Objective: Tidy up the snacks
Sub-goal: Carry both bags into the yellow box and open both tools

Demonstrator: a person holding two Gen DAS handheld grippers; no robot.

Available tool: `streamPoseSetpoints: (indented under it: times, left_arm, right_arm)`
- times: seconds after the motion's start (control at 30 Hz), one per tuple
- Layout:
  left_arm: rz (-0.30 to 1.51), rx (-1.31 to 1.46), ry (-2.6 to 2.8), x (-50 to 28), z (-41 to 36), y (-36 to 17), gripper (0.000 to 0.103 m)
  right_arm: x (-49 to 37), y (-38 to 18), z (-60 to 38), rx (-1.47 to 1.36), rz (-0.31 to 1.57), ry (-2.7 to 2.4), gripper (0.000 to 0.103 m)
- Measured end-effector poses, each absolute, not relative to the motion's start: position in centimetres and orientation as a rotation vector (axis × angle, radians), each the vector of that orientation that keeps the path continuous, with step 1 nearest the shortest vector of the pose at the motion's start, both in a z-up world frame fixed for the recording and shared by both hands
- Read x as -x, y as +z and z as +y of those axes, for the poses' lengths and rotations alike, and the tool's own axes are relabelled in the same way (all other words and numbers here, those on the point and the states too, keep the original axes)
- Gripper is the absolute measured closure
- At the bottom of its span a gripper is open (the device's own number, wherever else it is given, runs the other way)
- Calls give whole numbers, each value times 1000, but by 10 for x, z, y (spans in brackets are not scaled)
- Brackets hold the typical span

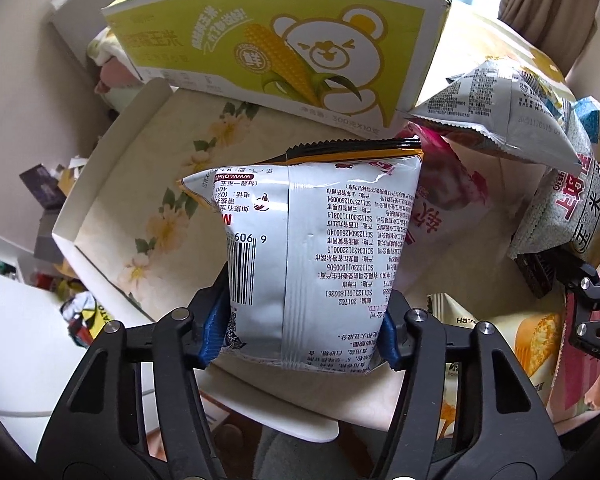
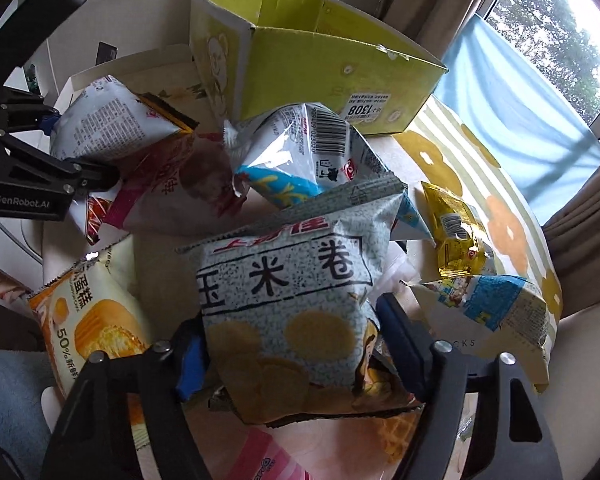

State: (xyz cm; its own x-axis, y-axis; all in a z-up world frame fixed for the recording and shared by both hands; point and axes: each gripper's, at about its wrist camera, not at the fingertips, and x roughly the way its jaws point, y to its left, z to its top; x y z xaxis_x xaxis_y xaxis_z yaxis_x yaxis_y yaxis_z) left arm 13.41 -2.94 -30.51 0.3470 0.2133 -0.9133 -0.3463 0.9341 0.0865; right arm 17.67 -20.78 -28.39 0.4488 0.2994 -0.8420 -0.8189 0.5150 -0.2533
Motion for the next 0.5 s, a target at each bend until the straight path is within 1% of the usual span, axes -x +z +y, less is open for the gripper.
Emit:
streamPoseSetpoints:
  times: [0.1, 0.23, 0.5]
  left_arm:
    - [1151, 126, 366, -133, -30, -301, 47]
    - [1133, 132, 367, -132, -30, -290, 47]
    - [1054, 126, 373, -124, -28, -245, 47]
  right_arm:
    - [-179, -284, -211, 705, 834, 772, 41]
    - [-183, -279, -217, 664, 847, 756, 49]
    - [-192, -241, -229, 558, 812, 718, 53]
